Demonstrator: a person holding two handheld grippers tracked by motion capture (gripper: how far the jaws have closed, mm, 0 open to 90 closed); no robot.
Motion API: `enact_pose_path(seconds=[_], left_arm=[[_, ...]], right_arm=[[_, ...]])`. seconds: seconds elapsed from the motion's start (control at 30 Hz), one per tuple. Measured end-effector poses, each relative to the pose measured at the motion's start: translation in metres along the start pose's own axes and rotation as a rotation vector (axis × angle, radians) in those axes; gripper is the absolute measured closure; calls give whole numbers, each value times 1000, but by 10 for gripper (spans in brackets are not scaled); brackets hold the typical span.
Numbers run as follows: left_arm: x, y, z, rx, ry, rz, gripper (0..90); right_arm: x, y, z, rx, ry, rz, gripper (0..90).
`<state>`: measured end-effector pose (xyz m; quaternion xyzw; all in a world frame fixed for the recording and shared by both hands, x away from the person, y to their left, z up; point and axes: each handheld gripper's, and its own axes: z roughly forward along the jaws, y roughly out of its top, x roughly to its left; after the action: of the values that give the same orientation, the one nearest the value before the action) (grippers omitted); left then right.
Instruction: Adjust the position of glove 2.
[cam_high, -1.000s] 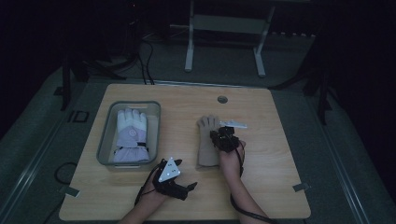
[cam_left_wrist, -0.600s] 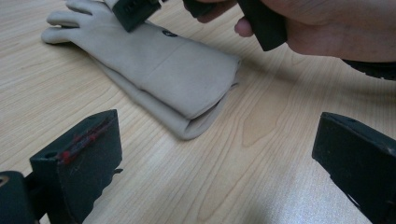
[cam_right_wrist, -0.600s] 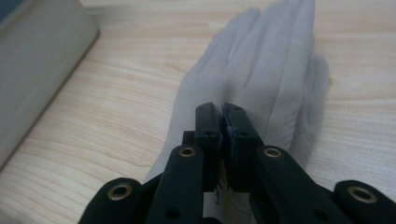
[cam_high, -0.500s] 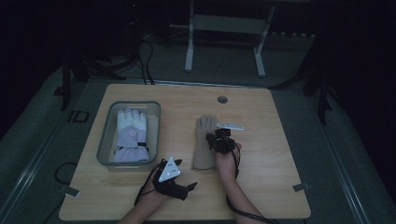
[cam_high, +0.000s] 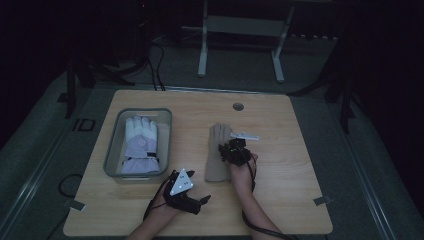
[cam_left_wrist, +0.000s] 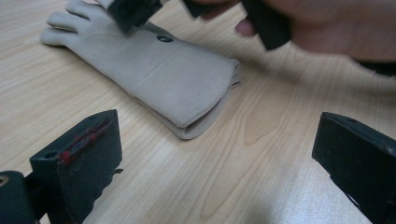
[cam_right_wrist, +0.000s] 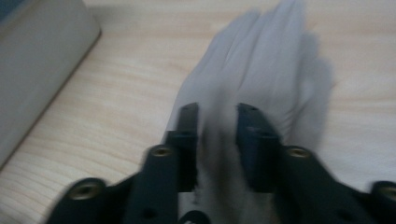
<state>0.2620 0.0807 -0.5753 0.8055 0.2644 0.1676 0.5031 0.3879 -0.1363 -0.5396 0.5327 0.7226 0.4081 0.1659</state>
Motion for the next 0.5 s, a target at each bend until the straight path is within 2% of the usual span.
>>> enact_pose_path(seconds=[0.13,0.2,0.27,0.3,0.33,0.43,0.5], left_arm=[[1,2,0,8,5,-8,18],[1,3,1,17,-1,-26,18],[1,4,3,42,-10,-41,18],[0,4,4,57,-7,-46,18],[0,5,4,68,-5,-51,18],[1,8,5,78,-1,-69,18],[2,10,5,81,2,-72,28]], right_arm=[[-17,9,-15,-43,49,-31,412],[-28,11,-20,-43,78,-27,240],[-39,13,-24,-36,149,-18,129],[-44,13,-25,-17,171,-35,139],[-48,13,-27,0,166,-62,153],[-59,14,-32,-16,210,-95,157],[-62,14,-34,-20,211,-105,157]])
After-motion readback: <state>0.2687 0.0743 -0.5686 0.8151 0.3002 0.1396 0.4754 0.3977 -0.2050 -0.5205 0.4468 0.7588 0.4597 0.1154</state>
